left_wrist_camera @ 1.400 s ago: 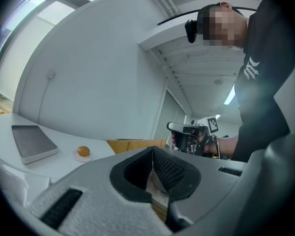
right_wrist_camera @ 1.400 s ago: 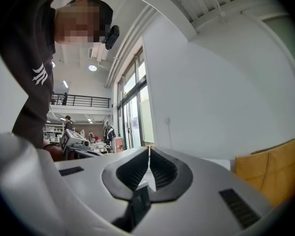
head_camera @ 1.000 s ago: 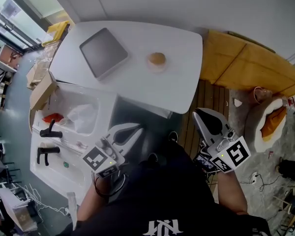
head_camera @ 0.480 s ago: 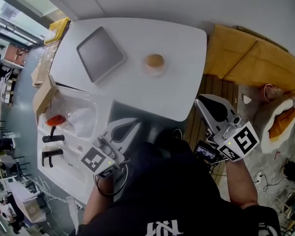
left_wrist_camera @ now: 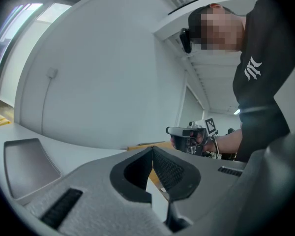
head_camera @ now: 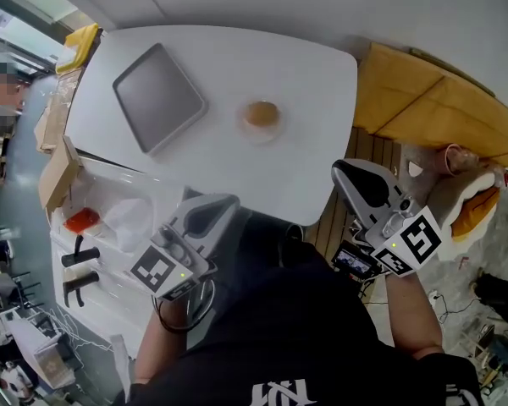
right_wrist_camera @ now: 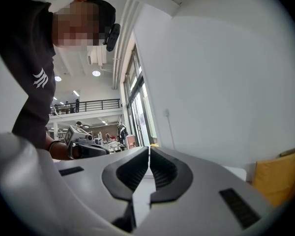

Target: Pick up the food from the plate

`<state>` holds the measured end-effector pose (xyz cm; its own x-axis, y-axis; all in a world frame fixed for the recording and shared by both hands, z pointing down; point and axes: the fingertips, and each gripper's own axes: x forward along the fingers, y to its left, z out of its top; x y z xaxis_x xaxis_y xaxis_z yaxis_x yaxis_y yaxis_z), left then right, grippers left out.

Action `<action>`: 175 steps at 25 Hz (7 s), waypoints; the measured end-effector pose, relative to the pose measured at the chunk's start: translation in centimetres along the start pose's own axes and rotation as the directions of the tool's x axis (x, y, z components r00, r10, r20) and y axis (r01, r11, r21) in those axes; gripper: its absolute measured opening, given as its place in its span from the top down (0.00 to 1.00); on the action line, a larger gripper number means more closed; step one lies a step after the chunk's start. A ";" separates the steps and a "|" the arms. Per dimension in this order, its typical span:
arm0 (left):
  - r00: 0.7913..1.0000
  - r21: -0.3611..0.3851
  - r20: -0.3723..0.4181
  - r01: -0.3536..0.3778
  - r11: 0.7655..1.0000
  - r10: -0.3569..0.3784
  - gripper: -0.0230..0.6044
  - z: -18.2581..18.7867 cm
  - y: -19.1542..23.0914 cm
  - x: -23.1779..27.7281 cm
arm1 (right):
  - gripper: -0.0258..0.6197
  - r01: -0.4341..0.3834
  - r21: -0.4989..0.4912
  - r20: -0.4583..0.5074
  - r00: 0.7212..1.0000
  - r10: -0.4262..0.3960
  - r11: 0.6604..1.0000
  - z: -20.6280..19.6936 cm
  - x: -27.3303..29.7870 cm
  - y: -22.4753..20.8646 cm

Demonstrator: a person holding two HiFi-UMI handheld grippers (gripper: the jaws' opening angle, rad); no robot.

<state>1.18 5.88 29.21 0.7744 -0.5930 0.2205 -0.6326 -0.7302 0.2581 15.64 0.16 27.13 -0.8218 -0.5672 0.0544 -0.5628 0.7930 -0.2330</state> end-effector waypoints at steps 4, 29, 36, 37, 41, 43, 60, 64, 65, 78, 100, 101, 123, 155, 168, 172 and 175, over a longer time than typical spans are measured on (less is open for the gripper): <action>0.999 -0.022 0.028 0.024 0.999 -0.024 0.96 0.5 4.2 0.8 | 0.95 0.011 -0.006 -0.014 1.000 -0.012 1.000 0.5 4.1 -1.1; 0.993 -0.149 -0.082 -0.095 0.984 0.083 0.96 -7.2 20.2 9.2 | 0.72 -0.266 0.068 -0.181 0.945 0.274 0.962 -8.7 21.0 -9.8; 0.987 -0.147 -0.099 -0.141 0.979 0.127 0.96 -11.4 22.2 9.7 | 0.61 -0.362 0.030 -0.267 0.895 0.357 0.932 -14.5 23.5 -10.0; 0.987 -0.133 -0.107 -0.138 0.981 0.124 0.96 -12.0 22.4 9.9 | 0.60 -0.365 0.017 -0.280 0.892 0.355 0.931 -15.3 23.7 -10.3; 0.987 -0.136 -0.117 -0.121 0.983 0.106 0.96 -13.7 22.5 10.4 | 0.54 -0.393 -0.036 -0.348 0.867 0.357 0.919 -18.1 24.4 -10.9; 0.987 -0.127 -0.128 -0.118 0.985 0.102 0.96 -14.4 22.8 10.6 | 0.50 -0.407 -0.049 -0.376 0.854 0.360 0.912 -19.3 24.6 -11.1; 0.995 -0.174 -0.038 -0.093 0.980 0.088 0.96 -15.8 22.6 10.8 | 0.39 -0.538 -0.246 -0.560 0.758 0.335 0.806 -26.9 25.9 -10.3; 0.996 -0.173 -0.043 -0.089 0.981 0.083 0.96 -16.3 22.4 10.8 | 0.39 -0.562 -0.223 -0.576 0.735 0.357 0.796 -27.6 25.9 -10.2; 0.996 -0.179 -0.040 -0.087 0.980 0.081 0.96 -16.5 22.4 10.8 | 0.39 -0.566 -0.215 -0.579 0.730 0.363 0.796 -27.7 25.8 -10.2; 0.998 -0.219 -0.022 -0.070 0.973 0.067 0.96 -17.0 21.9 11.0 | 0.40 -0.583 -0.253 -0.613 0.714 0.338 0.772 -28.7 25.9 -10.9; 0.999 -0.166 -0.023 -0.040 0.985 0.037 0.96 -15.6 19.6 9.3 | 0.41 -0.506 -0.252 -0.535 0.783 0.317 0.825 -24.0 25.7 -9.7; 0.999 -0.157 -0.018 -0.036 0.987 0.033 0.96 -15.0 19.5 8.9 | 0.41 -0.495 -0.257 -0.521 0.794 0.313 0.830 -23.0 25.8 -9.2; 0.981 0.056 0.177 0.069 0.996 -0.078 0.96 5.0 12.2 0.4 | 0.41 -0.116 -0.328 -0.093 0.992 0.090 0.937 6.3 15.1 0.3; 0.981 0.194 0.168 0.066 0.979 -0.099 0.96 7.7 -10.6 -4.6 | 0.41 -0.234 0.198 0.421 0.897 0.133 0.952 11.7 -11.2 6.8; 0.978 0.230 0.162 0.092 0.969 -0.132 0.96 8.0 -12.8 -4.0 | 0.41 -0.305 0.232 0.454 0.874 0.174 0.924 11.3 -12.1 8.7; 0.982 0.235 0.146 0.081 0.969 -0.118 0.96 7.9 -12.6 -3.6 | 0.41 -0.345 0.261 0.474 0.859 0.192 0.902 10.8 -12.0 8.1; 0.984 0.241 0.142 0.072 0.968 -0.109 0.96 8.2 -13.0 -2.9 | 0.41 -0.367 0.271 0.485 0.850 0.203 0.890 10.8 -12.5 7.3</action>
<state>7.26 14.29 17.53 0.8320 -0.5520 0.0555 -0.5543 -0.8314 0.0387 22.77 10.60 14.23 -0.7701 -0.4290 -0.4722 -0.1750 0.8538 -0.4903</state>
